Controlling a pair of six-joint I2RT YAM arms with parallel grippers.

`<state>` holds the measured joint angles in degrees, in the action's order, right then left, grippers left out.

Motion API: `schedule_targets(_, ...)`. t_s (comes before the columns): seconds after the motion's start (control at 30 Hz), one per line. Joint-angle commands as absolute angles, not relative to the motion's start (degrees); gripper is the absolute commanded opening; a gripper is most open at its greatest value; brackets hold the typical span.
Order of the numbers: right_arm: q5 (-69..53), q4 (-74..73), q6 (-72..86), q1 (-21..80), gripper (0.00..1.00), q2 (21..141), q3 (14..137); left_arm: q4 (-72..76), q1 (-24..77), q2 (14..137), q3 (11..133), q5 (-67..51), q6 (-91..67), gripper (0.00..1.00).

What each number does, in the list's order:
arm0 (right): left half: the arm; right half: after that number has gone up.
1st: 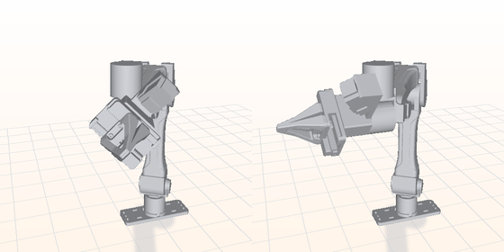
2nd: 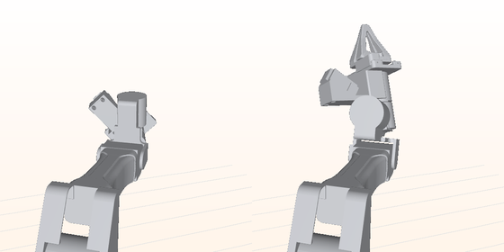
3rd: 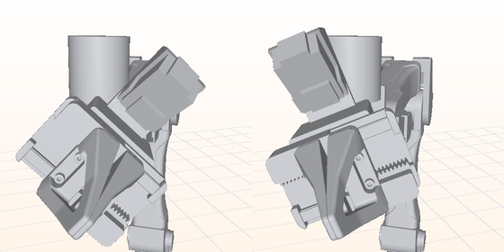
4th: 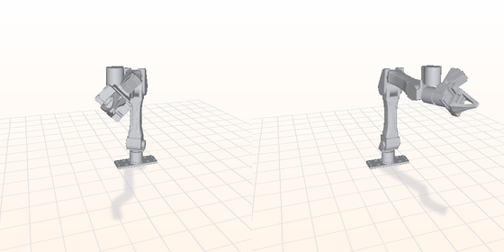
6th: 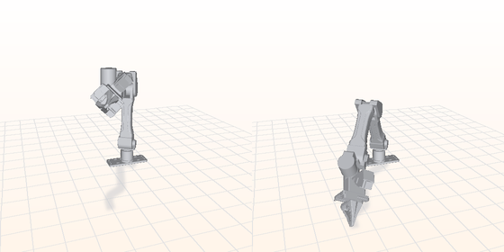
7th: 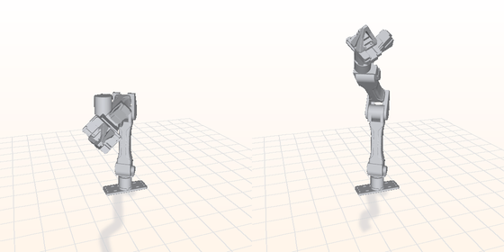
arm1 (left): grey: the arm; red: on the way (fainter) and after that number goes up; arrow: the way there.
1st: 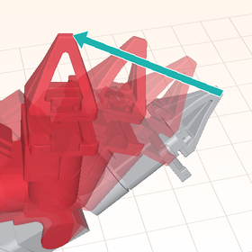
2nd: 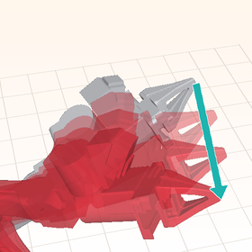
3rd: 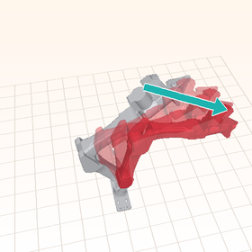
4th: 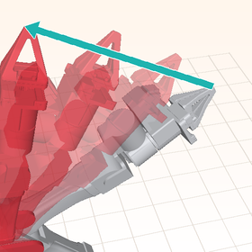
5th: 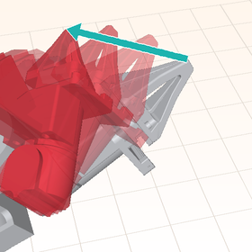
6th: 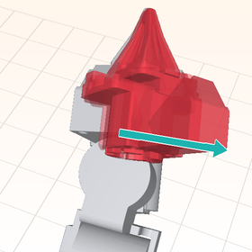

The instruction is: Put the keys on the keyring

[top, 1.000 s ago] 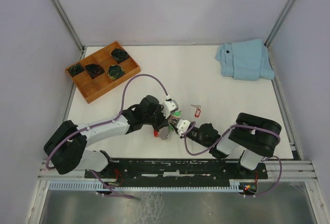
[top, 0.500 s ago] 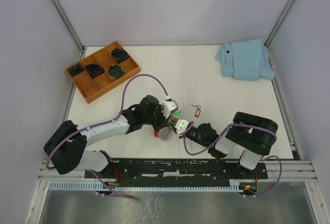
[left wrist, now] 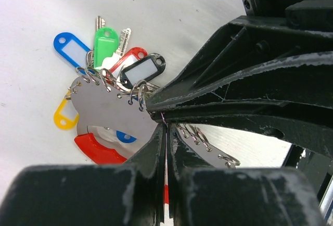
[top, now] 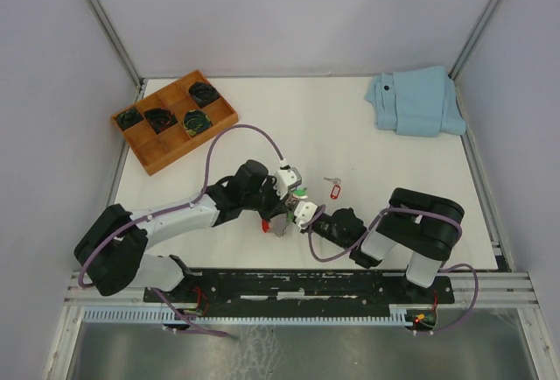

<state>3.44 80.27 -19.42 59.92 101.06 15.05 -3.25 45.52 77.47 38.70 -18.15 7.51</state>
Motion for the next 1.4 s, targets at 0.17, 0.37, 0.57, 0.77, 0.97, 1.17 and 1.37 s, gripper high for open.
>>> schedule_targets(0.17,7.1,82.6,-16.7,60.2,0.01,100.5,16.4,13.5,41.2,71.5,33.2,-24.3,-0.3,0.19)
schedule_targets(0.37,7.0,82.6,-14.9,60.2,0.01,100.1,16.8,34.8,35.2,68.0,22.1,-31.2,-9.1,0.32)
schedule_targets(0.57,7.0,82.7,-14.3,60.2,0.01,100.2,17.3,51.2,32.3,71.5,14.8,-34.5,-14.5,0.34)
schedule_targets(0.77,6.3,82.6,-14.3,60.1,0.01,100.4,17.6,61.6,31.7,78.6,12.6,-35.2,-15.9,0.35)
schedule_targets(0.97,5.7,82.6,-14.2,60.1,0.01,100.0,17.5,66.5,31.6,83.9,12.0,-34.2,-14.8,0.36)
schedule_targets(1.17,5.2,82.6,-14.2,60.1,0.01,99.9,17.5,66.3,31.5,85.7,12.4,-34.2,-12.4,0.36)
schedule_targets(1.37,5.3,82.6,-14.1,60.2,0.01,99.4,17.4,66.2,31.5,88.2,13.5,-35.9,-12.1,0.34)
